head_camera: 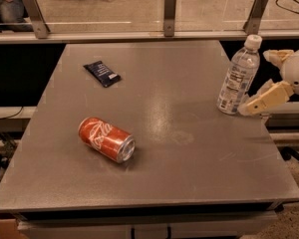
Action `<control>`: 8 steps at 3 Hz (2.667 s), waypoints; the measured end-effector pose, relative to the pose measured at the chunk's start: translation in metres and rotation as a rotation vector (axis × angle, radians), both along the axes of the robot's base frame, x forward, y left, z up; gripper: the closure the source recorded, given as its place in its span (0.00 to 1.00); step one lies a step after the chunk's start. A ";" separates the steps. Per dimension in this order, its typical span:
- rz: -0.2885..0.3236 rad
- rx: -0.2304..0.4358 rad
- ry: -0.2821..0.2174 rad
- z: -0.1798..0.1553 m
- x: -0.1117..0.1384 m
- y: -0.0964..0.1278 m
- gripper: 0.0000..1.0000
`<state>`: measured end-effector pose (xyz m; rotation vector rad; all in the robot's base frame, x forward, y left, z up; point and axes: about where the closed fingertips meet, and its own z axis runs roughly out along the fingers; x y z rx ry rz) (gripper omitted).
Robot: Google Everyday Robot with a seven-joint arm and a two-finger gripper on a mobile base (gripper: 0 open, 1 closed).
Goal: Pick blue plastic bottle
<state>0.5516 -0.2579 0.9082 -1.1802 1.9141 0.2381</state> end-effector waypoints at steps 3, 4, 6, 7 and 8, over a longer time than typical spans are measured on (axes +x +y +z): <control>0.015 0.203 -0.019 -0.015 0.030 0.033 0.40; 0.019 0.229 -0.029 -0.013 0.033 0.035 0.64; 0.088 0.286 -0.073 0.016 0.031 0.050 1.00; 0.171 0.365 -0.104 0.050 0.027 0.068 1.00; 0.181 0.375 -0.110 0.057 0.026 0.069 1.00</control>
Offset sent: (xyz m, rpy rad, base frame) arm 0.0370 0.0348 -0.0204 0.2403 -0.0167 0.0057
